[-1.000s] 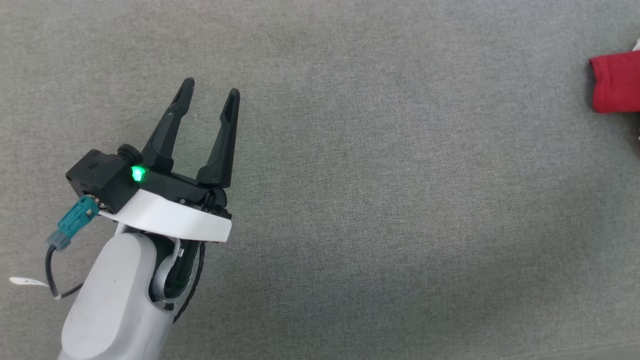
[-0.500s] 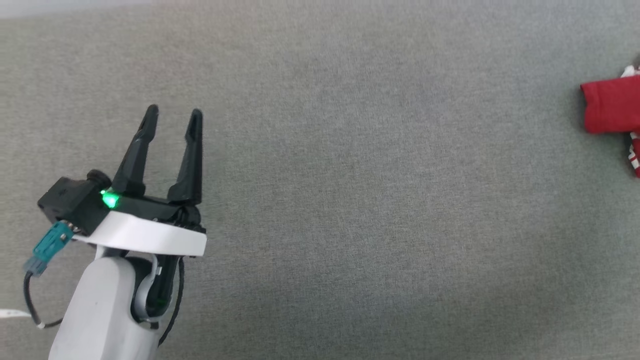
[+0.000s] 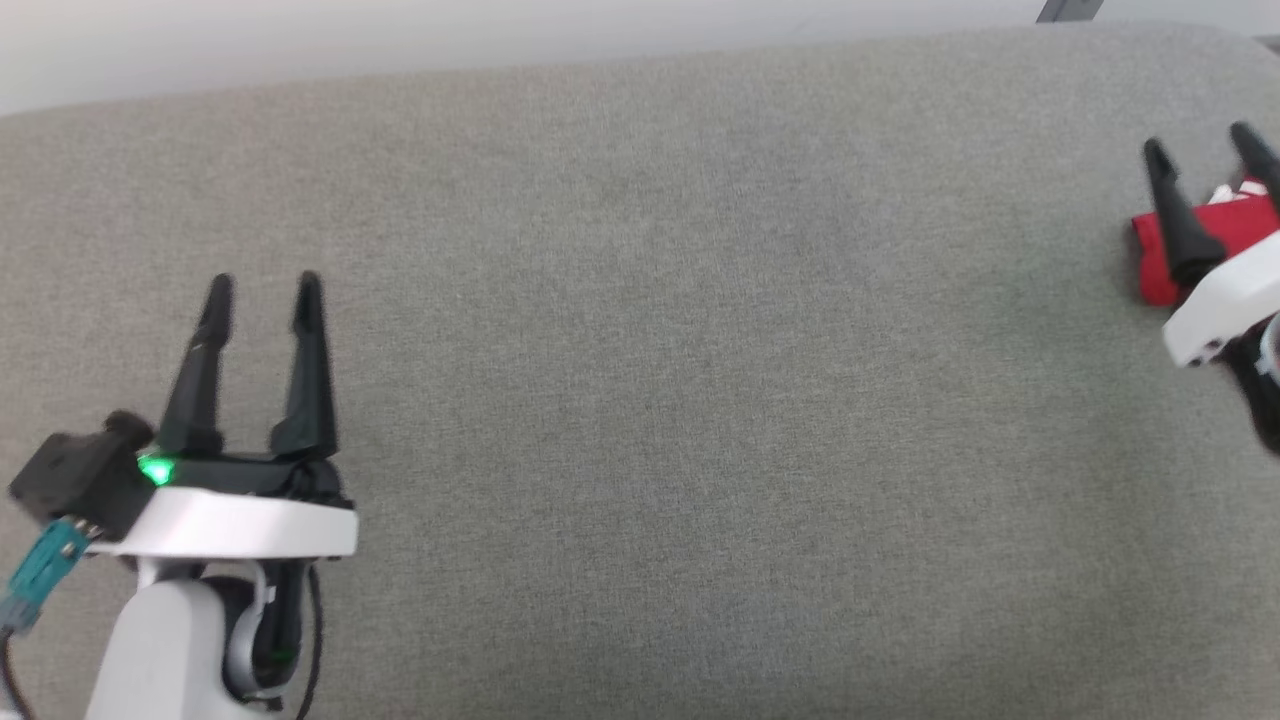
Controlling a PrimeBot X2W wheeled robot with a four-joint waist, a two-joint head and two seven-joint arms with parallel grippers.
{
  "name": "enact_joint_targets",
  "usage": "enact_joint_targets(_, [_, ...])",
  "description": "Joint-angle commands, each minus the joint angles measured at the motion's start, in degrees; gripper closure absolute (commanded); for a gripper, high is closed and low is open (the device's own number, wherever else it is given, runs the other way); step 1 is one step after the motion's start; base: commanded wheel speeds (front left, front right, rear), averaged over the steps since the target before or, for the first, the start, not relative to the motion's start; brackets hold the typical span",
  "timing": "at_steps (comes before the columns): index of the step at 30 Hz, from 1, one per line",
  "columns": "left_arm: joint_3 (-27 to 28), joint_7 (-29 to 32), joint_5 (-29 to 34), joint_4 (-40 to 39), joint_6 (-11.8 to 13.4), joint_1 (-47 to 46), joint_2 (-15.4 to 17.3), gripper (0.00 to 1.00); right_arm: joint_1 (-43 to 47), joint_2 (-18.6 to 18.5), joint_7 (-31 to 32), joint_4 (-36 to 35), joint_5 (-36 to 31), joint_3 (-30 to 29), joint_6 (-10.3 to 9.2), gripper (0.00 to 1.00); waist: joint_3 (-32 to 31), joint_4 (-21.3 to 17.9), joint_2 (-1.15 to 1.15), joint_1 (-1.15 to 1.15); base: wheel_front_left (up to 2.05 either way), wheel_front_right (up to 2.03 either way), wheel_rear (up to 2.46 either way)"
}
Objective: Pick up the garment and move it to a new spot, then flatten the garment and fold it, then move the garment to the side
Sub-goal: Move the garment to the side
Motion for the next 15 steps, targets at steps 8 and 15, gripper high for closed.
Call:
enact_joint_targets(8, [5.04, -0.26, 2.86, -2.29, -0.21, 4.93, -1.59, 0.00, 10.85, 2.76, -0.42, -12.00, -5.73, -8.03, -0.04, 0.00, -2.68, 0.41, 0.00, 0.00, 0.00, 0.00, 0.00])
enact_joint_targets(15, [7.72, -0.26, 6.14, -3.54, -0.21, 9.97, -2.66, 0.00, 21.50, 6.33, -0.45, -22.00, -10.22, -14.80, -0.04, 0.00, -4.93, 1.02, 0.00, 0.00, 0.00, 0.00, 0.00])
